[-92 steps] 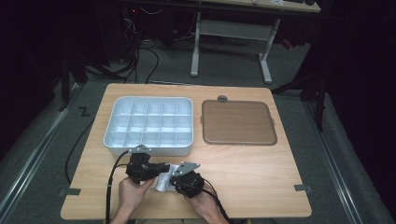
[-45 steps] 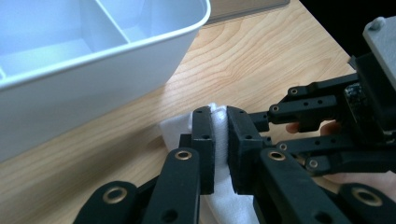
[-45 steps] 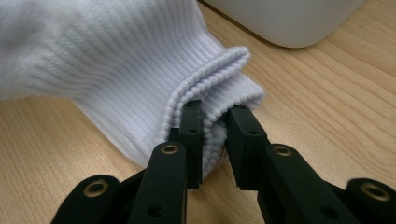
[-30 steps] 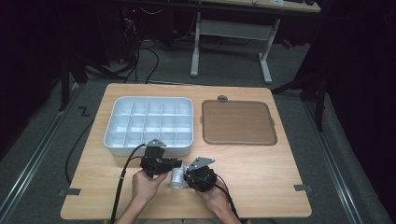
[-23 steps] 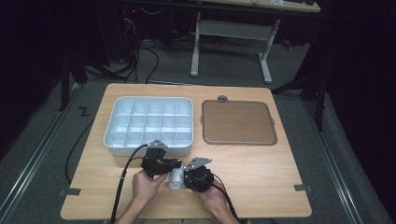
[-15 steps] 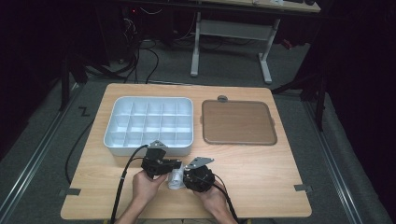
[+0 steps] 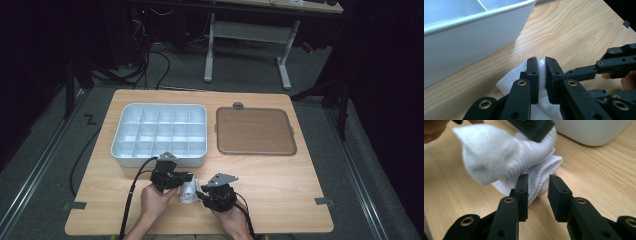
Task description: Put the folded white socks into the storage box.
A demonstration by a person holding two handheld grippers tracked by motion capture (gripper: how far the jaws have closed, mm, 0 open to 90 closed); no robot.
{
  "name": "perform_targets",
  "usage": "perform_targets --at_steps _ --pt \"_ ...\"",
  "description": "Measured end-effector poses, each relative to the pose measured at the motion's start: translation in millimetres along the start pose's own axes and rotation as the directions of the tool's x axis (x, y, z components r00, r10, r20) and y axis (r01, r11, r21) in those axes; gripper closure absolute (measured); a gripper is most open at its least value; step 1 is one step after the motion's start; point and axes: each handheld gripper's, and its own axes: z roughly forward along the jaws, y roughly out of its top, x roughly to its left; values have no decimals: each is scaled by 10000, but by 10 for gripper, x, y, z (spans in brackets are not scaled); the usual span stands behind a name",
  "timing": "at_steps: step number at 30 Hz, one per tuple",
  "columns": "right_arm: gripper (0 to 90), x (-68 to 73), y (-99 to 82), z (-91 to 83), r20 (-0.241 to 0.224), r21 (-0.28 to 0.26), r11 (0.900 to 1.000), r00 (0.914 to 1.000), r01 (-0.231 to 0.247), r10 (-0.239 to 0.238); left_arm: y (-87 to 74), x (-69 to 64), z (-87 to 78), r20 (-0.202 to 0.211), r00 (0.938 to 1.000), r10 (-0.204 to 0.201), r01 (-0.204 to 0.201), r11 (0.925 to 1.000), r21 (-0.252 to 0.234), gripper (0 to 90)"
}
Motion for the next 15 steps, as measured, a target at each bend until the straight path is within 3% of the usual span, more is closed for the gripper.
perform_targets --at_steps 8,15 --pt "650 43 -58 32 -90 166 9999 10000 31 -29 -27 -3 8 -79 9997 227 -227 9997 38 824" --pt "711 48 -47 112 19 418 9988 9996 265 -266 -20 22 11 -184 9990 412 -413 9991 -61 823"
